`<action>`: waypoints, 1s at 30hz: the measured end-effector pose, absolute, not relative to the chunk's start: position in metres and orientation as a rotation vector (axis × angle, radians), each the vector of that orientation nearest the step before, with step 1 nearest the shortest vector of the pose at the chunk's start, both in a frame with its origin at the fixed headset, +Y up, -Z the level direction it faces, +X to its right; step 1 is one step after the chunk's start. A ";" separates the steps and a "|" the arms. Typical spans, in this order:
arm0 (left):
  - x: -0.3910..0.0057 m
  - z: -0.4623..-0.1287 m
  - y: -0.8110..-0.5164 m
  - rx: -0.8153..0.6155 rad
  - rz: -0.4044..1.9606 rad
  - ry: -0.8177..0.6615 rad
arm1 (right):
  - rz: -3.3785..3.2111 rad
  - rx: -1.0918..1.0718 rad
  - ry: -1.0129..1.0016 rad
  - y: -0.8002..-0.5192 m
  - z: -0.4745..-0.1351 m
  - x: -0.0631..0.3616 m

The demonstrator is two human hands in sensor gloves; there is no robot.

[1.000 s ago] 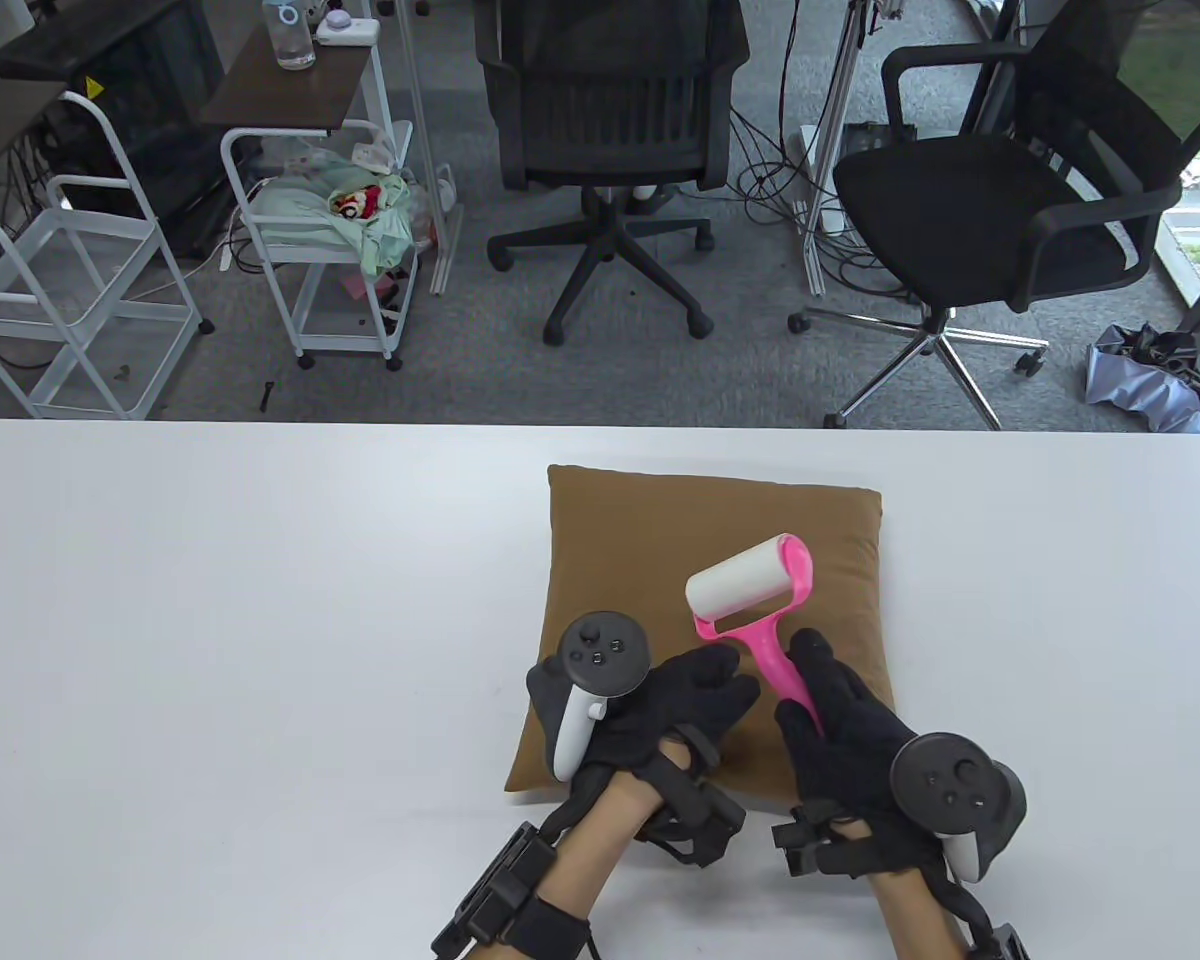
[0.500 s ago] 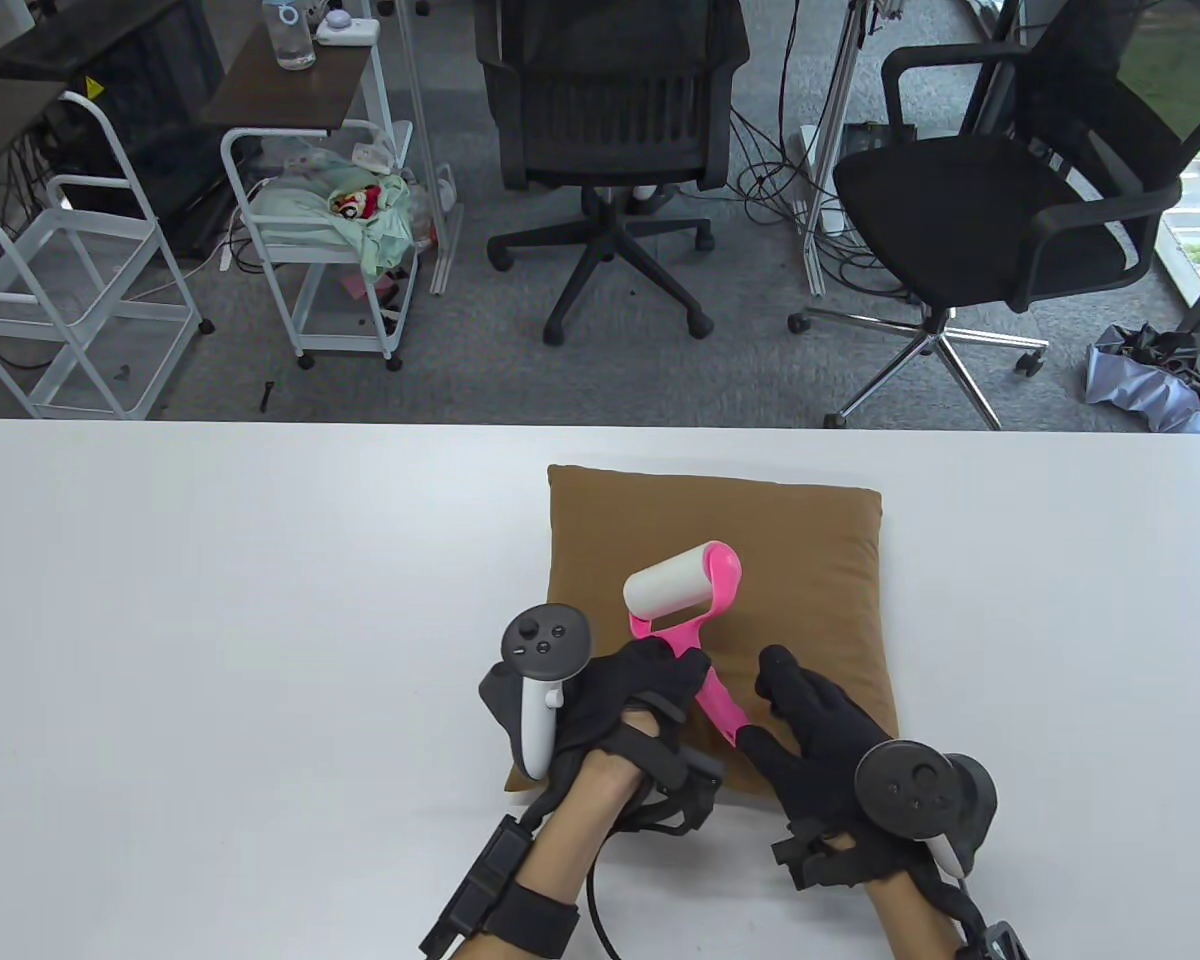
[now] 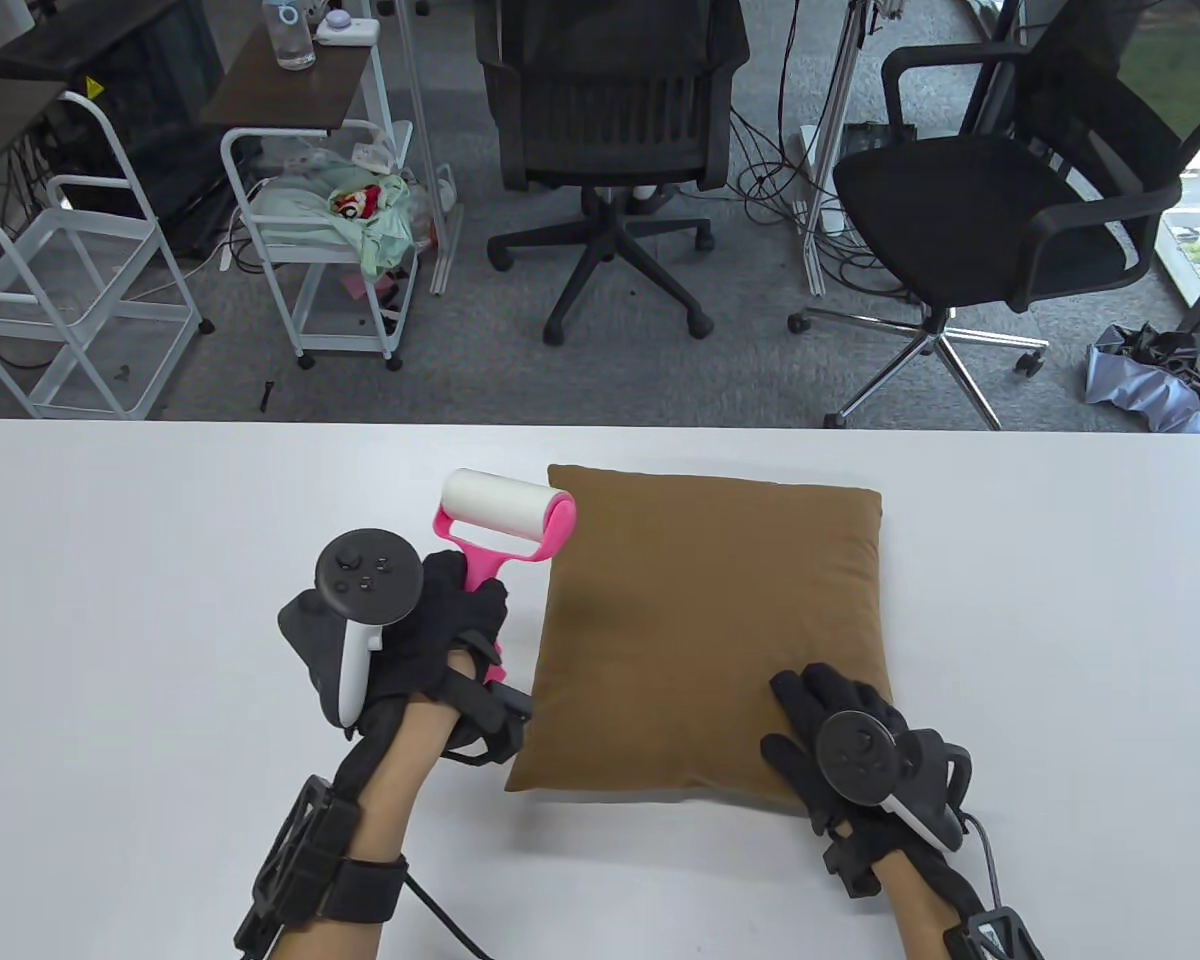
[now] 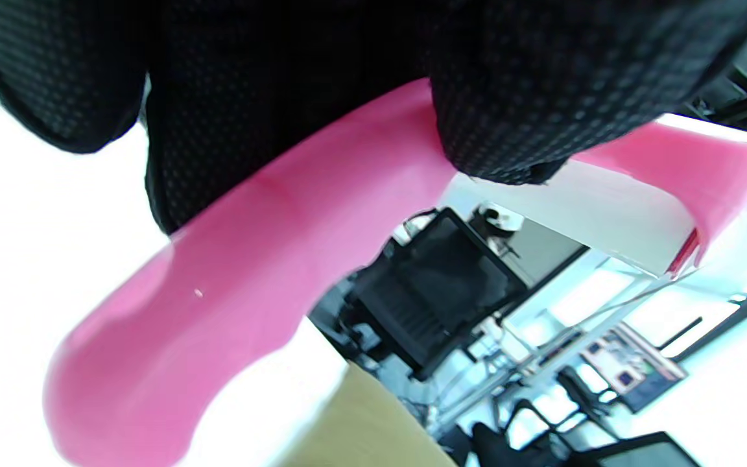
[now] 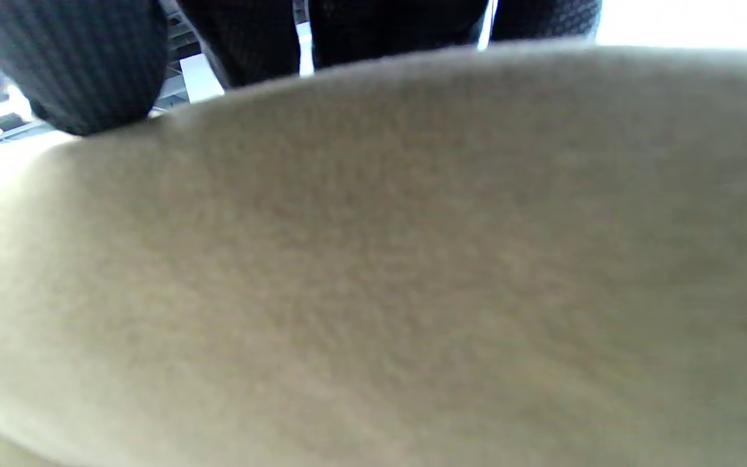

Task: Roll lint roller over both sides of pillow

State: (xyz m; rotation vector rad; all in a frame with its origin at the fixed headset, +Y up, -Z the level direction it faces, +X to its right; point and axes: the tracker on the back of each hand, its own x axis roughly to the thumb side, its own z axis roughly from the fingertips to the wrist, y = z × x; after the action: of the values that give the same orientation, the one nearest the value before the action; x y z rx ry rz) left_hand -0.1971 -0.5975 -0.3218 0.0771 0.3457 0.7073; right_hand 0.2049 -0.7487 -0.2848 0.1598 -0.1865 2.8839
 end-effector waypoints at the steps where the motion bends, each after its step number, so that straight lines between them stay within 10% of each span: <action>1: -0.206 -0.323 -0.598 0.085 0.654 0.365 | 2.880 0.157 -0.179 -0.750 -0.285 0.205; 30: -0.314 -0.356 -0.769 -0.117 0.165 0.783 | 2.873 0.138 -0.118 -0.749 -0.287 0.207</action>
State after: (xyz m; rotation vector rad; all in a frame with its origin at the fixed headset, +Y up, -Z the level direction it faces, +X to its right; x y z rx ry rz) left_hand -0.3140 -0.7687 -0.3565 -0.1170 0.7833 0.1652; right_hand 0.2066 -0.7495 -0.2867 0.1382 -0.1182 2.8729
